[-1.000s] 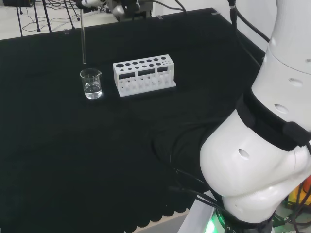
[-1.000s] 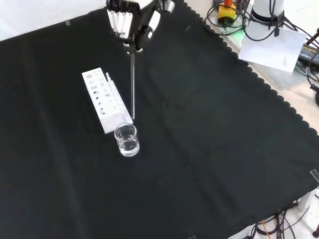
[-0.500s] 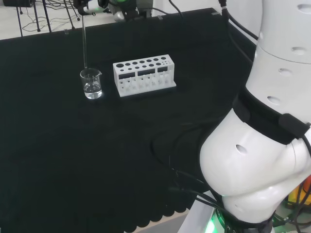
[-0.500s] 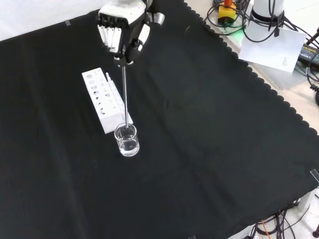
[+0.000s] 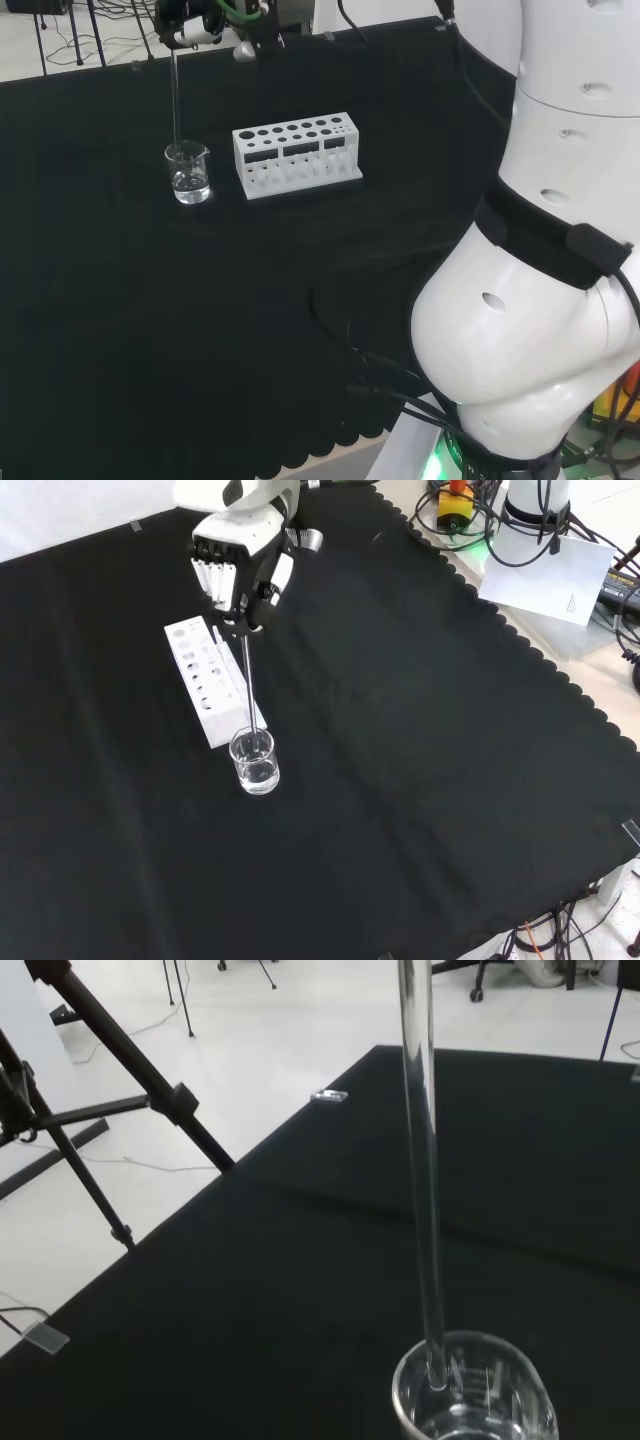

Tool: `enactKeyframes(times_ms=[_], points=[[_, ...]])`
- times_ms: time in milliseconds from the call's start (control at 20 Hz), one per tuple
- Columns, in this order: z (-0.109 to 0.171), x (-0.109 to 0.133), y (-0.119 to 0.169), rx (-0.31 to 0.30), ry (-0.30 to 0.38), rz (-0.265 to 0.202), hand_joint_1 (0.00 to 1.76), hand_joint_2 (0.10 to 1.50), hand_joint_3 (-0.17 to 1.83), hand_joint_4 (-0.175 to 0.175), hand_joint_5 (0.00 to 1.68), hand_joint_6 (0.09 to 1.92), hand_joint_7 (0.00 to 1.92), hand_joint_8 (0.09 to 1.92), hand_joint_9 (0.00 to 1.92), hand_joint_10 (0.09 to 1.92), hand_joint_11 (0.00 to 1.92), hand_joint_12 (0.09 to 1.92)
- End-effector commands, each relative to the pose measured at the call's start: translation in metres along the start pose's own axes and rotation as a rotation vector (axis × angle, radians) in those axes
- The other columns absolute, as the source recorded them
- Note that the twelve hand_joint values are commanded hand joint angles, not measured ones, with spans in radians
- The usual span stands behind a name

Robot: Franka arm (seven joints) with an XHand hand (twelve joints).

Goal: Stir in the beaker to the left of the white test tube rack with the glass rod.

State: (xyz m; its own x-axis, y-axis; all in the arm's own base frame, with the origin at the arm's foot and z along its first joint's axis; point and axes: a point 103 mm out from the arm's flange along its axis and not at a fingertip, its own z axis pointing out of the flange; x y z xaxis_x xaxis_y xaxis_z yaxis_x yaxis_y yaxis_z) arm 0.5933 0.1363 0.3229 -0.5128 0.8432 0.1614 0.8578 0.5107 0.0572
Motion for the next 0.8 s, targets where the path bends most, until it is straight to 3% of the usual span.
enactKeyframes(times_ms=[50, 800], points=[[0.024, -0.002, 0.002, 0.021, -0.002, -0.004, 1.29, 1.07, 0.00, -0.175, 1.04, 0.62, 1.14, 1.05, 1.56, 0.81, 1.64, 0.46], [0.064, -0.009, 0.028, 0.072, 0.029, -0.005, 1.29, 1.07, 0.00, -0.175, 1.04, 0.61, 1.14, 1.05, 1.57, 0.81, 1.64, 0.46]])
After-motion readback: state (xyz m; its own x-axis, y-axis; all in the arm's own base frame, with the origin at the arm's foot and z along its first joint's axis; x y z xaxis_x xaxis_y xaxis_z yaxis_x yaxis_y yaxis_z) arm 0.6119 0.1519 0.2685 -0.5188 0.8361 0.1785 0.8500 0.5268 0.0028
